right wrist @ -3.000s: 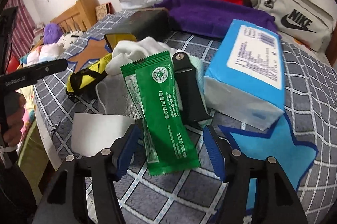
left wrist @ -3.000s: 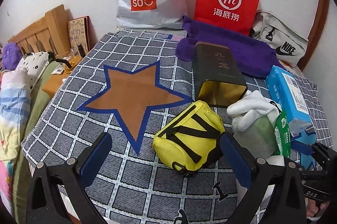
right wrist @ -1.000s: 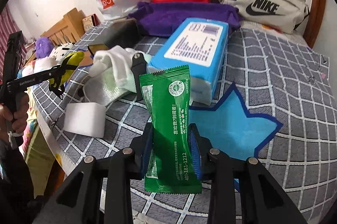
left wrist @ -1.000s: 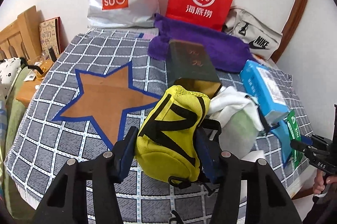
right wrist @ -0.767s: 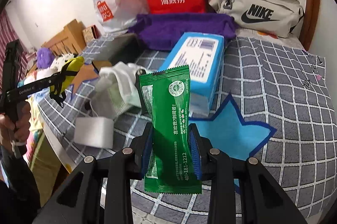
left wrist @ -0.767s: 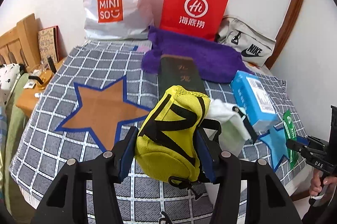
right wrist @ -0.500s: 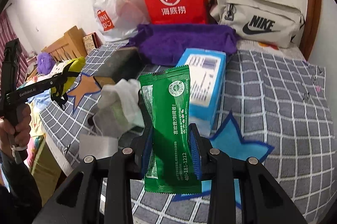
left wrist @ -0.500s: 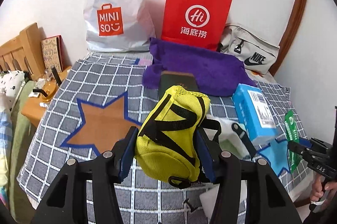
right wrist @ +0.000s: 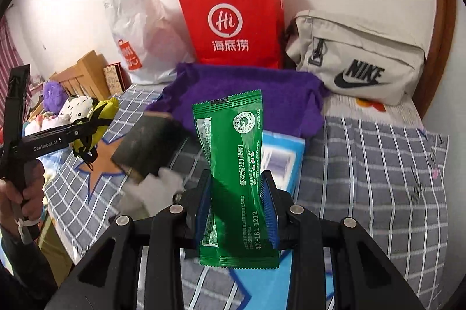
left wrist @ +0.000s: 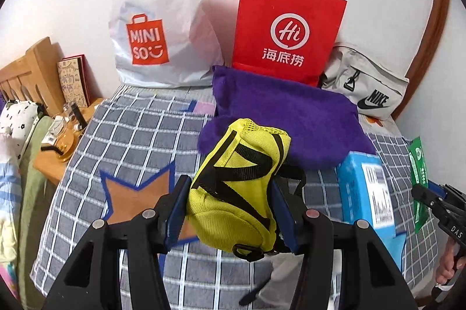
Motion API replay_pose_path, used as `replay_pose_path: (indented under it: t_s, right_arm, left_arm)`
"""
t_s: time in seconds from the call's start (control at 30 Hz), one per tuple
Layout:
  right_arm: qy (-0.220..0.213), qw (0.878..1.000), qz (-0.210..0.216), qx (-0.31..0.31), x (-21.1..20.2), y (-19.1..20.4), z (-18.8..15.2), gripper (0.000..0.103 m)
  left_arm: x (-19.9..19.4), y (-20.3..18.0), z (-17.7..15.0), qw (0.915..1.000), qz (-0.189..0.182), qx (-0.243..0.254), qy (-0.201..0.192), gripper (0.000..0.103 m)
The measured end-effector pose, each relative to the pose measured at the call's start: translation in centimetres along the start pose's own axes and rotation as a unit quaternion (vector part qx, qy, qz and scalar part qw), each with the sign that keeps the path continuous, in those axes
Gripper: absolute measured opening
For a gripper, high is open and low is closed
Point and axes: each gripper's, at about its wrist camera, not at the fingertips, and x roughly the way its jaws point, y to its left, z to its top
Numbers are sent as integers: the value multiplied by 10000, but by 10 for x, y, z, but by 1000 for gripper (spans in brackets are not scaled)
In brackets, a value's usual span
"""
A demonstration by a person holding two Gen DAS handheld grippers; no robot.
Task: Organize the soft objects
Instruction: 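Drop the green sachet on the purple towel with the right tool while the left carries the pouch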
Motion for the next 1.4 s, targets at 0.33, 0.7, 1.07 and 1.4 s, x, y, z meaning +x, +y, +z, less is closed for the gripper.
replay_pose_path:
  t_s: [0.33, 0.7, 1.07, 1.4]
  right_arm:
    - [76, 9999, 47, 83, 39, -14, 53, 33]
    - [196, 9998, 31, 45, 98, -34, 111, 33]
    - [583, 9982, -130, -1, 170, -57, 135, 33]
    - [1208, 9925, -100, 180, 217, -81, 121, 33]
  left_arm:
    - [43, -3, 48, 9999, -35, -120, 73, 53]
    - [99, -10, 101, 9996, 78, -61, 277, 53]
    - [168, -15, 129, 9980, 22, -111, 616, 55]
    - [210, -20, 128, 9959, 4, -126, 897, 56]
